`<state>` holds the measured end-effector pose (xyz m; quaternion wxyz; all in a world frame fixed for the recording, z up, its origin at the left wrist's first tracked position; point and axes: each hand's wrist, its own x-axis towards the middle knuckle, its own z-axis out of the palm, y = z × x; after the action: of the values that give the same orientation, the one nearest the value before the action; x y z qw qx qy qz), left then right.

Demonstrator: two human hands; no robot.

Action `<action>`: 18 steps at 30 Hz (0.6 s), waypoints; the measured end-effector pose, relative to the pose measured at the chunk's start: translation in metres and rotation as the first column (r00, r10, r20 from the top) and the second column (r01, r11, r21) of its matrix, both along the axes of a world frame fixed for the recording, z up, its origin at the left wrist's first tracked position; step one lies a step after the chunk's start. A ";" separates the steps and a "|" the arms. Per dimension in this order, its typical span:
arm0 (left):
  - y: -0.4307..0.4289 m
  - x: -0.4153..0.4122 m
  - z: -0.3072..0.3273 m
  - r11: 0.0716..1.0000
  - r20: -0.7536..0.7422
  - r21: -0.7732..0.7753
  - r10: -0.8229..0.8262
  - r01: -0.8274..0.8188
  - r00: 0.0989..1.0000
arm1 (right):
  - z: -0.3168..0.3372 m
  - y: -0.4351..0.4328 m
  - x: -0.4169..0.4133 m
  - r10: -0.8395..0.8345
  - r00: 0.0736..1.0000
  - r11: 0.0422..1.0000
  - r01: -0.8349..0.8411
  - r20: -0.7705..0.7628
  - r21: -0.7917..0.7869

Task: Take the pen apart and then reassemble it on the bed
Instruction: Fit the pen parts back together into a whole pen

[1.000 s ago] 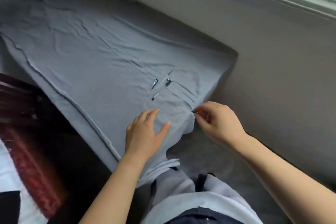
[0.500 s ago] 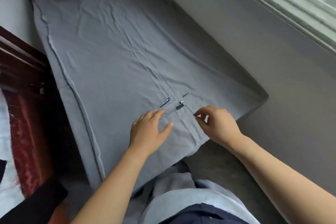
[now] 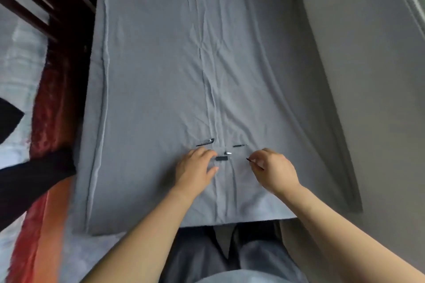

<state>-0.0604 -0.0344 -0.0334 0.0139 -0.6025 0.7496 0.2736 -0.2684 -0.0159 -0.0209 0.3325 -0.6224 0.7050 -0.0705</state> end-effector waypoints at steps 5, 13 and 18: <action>0.006 -0.023 -0.007 0.986 0.032 -0.047 0.162 -0.160 0.986 | -0.016 -0.021 -0.020 0.200 0.979 0.980 -0.200 0.029 0.014; 0.014 -0.026 0.007 0.954 -0.078 -0.019 0.297 -0.299 0.952 | -0.002 -0.025 -0.025 0.260 0.964 0.965 -0.261 0.063 0.008; 0.029 -0.013 0.042 0.893 -0.330 -0.096 0.388 -0.439 0.861 | 0.047 -0.022 -0.022 0.333 0.932 0.943 -0.325 0.141 -0.076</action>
<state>-0.0735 -0.0057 0.0087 -0.2109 -0.6995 0.6158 0.2950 -0.2900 -0.0378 0.0257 0.3764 -0.7327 0.5615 -0.0790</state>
